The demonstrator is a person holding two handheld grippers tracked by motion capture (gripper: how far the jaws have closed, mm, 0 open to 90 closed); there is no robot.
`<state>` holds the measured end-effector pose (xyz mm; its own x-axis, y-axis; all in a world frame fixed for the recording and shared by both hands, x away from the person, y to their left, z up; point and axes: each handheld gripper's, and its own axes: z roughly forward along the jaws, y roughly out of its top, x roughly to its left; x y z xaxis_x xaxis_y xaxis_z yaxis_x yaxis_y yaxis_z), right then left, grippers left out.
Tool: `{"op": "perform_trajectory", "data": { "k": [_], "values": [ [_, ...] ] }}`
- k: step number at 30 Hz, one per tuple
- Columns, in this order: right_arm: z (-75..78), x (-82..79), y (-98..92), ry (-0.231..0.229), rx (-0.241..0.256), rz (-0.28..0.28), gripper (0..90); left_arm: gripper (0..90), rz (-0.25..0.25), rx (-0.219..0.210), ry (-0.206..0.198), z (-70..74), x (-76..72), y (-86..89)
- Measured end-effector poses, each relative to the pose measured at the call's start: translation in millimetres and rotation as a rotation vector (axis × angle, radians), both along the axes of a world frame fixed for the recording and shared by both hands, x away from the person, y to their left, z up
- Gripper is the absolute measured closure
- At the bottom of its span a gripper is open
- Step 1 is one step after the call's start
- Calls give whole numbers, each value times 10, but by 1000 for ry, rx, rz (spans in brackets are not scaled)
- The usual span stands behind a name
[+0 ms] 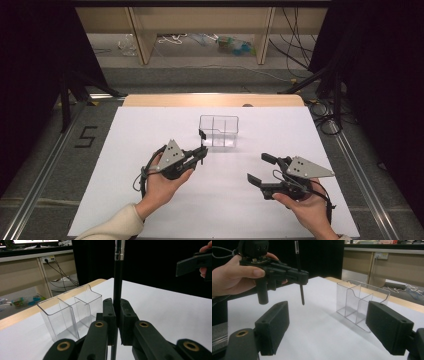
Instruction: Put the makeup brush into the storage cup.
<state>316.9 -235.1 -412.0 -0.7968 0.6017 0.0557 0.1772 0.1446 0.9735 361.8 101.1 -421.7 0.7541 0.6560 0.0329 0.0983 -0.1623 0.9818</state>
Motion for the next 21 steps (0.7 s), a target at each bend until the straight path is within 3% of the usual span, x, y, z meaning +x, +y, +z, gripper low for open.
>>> {"op": "perform_trajectory", "data": {
  "k": [2,6,7,8,9,10,11,12,14,15,21],
  "values": [
    [-1,0,-27,-23,3,2,201,850,1,-2,-4,6,6,-2],
    [-21,-28,-65,-20,2,-7,201,850,4,-5,-7,20,19,-1],
    [-21,-28,-65,-20,2,-7,201,850,105,127,-146,78,87,107],
    [-26,-41,-68,-2,4,-8,201,850,97,115,-147,79,94,102],
    [-27,-46,-72,2,3,-9,201,850,71,99,-123,72,90,90],
    [-32,-43,-73,-3,11,-6,201,850,100,108,-139,80,101,105],
    [-32,-43,-73,-3,11,-6,201,850,61,131,-138,90,118,117],
    [-26,-46,-79,-8,5,-14,201,850,103,119,-148,94,129,119],
    [-24,-45,-84,-16,-2,-18,201,850,44,107,-128,105,158,105],
    [-21,-58,-83,7,-3,-16,201,850,44,105,-128,114,175,104],
    [-43,-33,-91,-25,-6,-17,201,850,83,107,-140,133,258,117]
  ]
}}
